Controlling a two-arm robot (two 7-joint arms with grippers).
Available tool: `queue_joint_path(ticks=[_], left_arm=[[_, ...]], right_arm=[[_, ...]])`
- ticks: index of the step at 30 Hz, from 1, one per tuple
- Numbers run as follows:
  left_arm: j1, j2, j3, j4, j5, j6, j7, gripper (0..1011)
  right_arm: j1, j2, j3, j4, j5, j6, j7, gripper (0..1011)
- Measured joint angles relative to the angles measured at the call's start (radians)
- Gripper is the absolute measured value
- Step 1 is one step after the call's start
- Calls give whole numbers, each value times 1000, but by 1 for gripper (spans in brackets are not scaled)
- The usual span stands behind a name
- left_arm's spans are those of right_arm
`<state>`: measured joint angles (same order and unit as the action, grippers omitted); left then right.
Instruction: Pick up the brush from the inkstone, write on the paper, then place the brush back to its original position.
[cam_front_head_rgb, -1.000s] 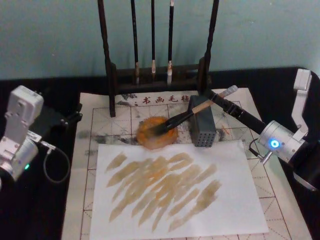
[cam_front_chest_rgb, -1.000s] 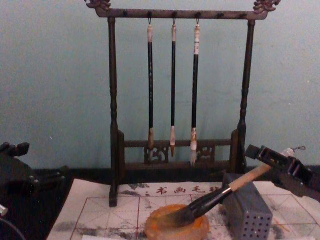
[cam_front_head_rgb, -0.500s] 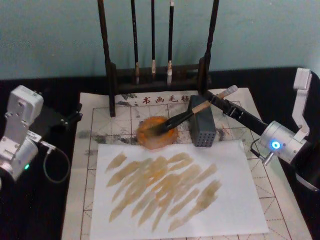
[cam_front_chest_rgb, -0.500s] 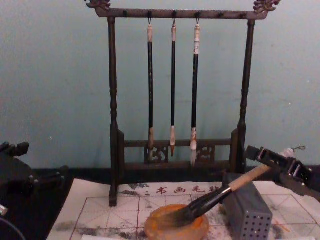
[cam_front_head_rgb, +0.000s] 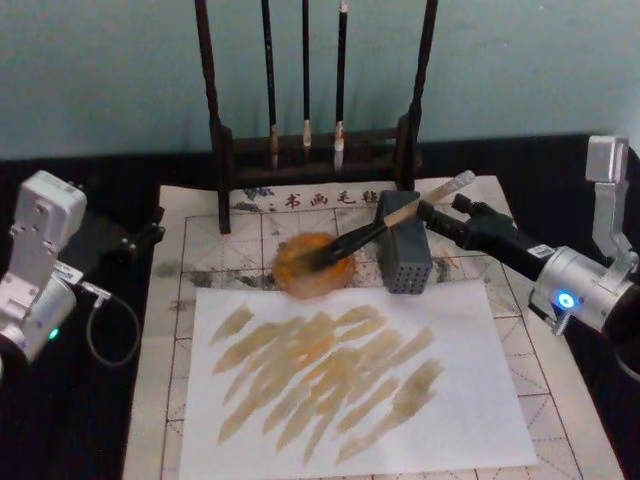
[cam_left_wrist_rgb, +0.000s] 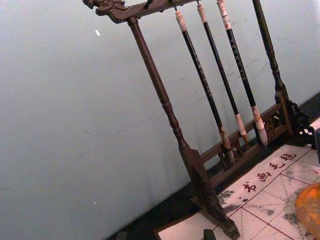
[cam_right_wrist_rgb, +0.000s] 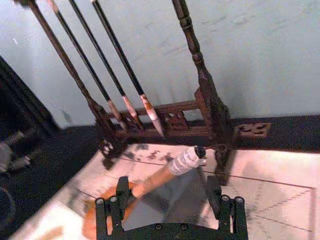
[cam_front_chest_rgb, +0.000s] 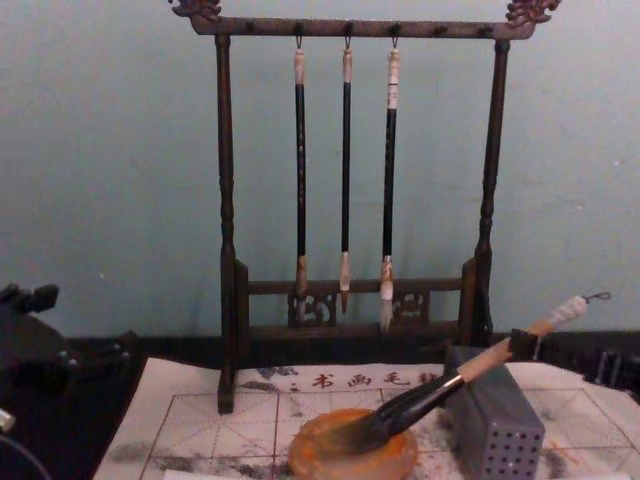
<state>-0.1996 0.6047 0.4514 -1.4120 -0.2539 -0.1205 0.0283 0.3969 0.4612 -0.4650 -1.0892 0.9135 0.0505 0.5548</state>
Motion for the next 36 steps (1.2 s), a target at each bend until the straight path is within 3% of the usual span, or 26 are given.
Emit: queue_joint_path(ticks=[5,10,14,18,25,31,36], left_arm=[[0,0,0,0,0,0,0,1001],[0,0,0,0,0,0,0,1001],[0,0,0,0,0,0,0,1001],[0,0,0,0,0,0,0,1001],[0,0,0,0,0,0,0,1001],[0,0,0,0,0,0,0,1001],[0,0,0,0,0,0,0,1001]], right_arm=[[-25,41,-17,-66,-116,-30,-95,1000],[-45,60,-18,-110,-195,-40,-182,1000],[-52,61,-17,-120,-232,-49,-225,1000],[-56,51,-18,-122,-285,-65,-282,1000],[-57,-2,-28,-89,-397,-131,-401,1000],[-57,-34,-22,-64,-437,-166,-440,1000],[-57,-48,-6,-54,-441,-175,-449,1000]])
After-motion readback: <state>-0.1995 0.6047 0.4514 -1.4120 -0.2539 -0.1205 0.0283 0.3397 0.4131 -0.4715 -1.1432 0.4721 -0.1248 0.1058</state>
